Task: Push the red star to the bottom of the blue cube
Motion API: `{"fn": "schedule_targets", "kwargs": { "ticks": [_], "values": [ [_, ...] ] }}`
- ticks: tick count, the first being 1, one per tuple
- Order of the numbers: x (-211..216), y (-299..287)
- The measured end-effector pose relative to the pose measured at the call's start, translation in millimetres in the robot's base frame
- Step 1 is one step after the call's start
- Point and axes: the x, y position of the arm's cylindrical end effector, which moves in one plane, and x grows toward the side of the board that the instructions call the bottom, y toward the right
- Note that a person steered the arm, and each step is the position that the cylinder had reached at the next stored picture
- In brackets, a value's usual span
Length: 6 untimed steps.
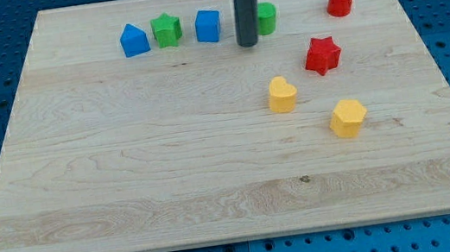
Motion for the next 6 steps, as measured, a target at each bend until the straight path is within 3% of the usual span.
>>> {"fn": "schedule_targets", "kwargs": {
  "ticks": [3,4,6],
  "values": [
    [20,112],
    [54,144],
    [61,145]
  ]
}}
